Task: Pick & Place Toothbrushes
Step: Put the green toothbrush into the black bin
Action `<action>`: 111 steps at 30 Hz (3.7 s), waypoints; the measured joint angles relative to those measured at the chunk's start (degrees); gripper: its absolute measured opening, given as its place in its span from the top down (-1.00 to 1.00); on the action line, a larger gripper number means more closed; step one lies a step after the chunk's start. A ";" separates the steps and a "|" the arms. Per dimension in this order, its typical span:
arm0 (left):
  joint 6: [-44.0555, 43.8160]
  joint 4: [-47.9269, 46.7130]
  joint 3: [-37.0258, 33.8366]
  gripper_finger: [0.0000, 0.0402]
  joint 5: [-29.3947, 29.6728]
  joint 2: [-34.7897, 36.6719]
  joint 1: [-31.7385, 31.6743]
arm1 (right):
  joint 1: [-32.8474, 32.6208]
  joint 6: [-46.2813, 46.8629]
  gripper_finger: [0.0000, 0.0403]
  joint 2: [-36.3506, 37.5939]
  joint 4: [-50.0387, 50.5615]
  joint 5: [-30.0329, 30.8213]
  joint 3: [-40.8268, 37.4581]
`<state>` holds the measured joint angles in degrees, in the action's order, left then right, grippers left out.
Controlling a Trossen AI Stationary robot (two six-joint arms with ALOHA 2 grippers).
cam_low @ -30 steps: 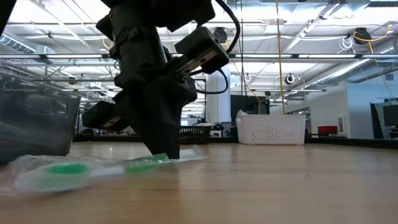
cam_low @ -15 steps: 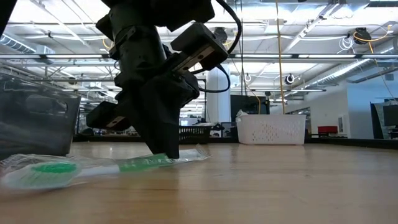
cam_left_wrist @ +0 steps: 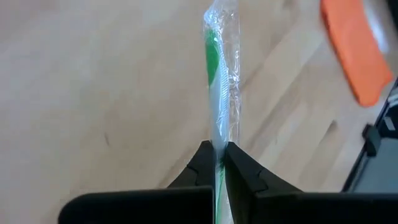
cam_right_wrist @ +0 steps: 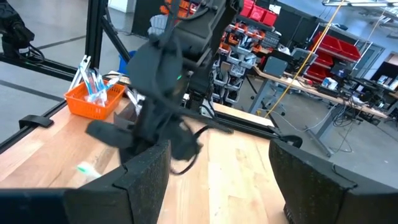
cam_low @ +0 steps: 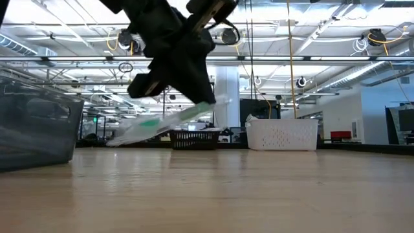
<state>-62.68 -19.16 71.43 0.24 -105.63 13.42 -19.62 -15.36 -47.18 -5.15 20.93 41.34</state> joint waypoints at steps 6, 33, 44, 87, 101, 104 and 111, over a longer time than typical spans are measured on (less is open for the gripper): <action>7.06 0.99 0.01 0.99 5.57 3.97 -1.03 | 0.02 1.16 -0.30 0.00 0.20 0.00 0.00; 54.29 29.91 0.13 0.97 25.95 9.34 -0.99 | 4.03 2.71 -0.30 -5.08 -8.23 0.04 0.04; 63.80 36.93 0.14 0.98 26.86 8.80 -1.15 | 5.79 2.56 -0.30 -10.88 -17.08 -0.15 0.04; 65.42 37.42 0.14 0.85 28.47 8.84 -1.26 | 5.75 2.24 0.96 -13.40 -23.32 -0.39 0.02; 66.80 37.38 0.14 0.71 28.79 8.86 -1.24 | 5.77 0.62 1.00 -13.38 -23.32 -0.08 0.02; 67.14 37.19 0.14 0.71 28.91 8.86 -1.02 | 5.77 0.08 1.00 -13.13 -23.29 -0.09 0.00; 67.48 34.03 0.14 0.63 31.26 8.95 -0.76 | 5.81 -0.54 1.00 -11.61 -22.89 0.10 -0.02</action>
<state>4.80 14.87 71.57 31.50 -96.68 12.67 -13.80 -15.90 -58.79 -28.03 21.03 41.32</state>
